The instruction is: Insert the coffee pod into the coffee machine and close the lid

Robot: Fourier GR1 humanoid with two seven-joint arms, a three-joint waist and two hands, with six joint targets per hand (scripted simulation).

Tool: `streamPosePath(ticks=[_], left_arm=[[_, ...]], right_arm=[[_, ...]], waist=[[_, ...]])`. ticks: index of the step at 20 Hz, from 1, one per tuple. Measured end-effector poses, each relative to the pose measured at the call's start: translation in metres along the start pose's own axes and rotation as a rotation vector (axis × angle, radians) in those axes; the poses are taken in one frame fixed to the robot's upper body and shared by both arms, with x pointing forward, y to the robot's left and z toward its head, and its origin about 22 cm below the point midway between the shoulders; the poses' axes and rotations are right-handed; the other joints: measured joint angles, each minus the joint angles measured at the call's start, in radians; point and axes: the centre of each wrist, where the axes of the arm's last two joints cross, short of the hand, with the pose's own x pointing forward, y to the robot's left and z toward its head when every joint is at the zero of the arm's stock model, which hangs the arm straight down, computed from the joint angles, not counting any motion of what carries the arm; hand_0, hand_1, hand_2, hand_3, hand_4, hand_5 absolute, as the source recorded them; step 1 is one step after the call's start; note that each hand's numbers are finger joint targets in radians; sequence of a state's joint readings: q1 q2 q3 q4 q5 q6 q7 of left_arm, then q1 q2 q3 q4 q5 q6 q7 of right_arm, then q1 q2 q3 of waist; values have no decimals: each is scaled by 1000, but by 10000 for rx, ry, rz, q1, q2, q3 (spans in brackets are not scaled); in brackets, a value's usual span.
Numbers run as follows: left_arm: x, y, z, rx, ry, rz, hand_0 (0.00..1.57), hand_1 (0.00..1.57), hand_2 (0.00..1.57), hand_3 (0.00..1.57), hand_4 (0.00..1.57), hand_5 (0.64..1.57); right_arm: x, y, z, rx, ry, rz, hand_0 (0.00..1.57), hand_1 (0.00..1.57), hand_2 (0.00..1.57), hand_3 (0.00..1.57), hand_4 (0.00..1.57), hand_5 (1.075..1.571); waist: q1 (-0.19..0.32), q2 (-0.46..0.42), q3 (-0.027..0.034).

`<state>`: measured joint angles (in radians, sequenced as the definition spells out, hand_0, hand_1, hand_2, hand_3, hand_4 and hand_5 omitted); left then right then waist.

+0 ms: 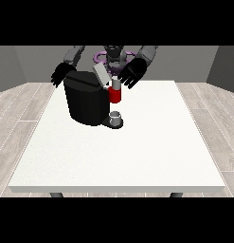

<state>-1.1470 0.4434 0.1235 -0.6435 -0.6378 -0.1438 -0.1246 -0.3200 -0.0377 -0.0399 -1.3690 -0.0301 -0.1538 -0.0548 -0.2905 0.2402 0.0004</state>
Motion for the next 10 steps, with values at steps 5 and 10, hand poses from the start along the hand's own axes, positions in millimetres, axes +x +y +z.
streamPosePath(ticks=[5, 10], left_arm=[[7, -3, -4, -89, 24, 28, 1203, 1203, 1272, 1200, 500, 1571], [0, -9, -2, -146, -2, 30, 1160, 1160, 1244, 1185, 506, 1571]], right_arm=[[-2, -3, 1, -66, 56, -23, 0, 0, 0, 0, 525, 1571], [0, -5, 3, -80, 16, 12, 0, 0, 0, 0, 442, 1571]], waist=[[-60, -7, -2], [-28, -3, -3]])
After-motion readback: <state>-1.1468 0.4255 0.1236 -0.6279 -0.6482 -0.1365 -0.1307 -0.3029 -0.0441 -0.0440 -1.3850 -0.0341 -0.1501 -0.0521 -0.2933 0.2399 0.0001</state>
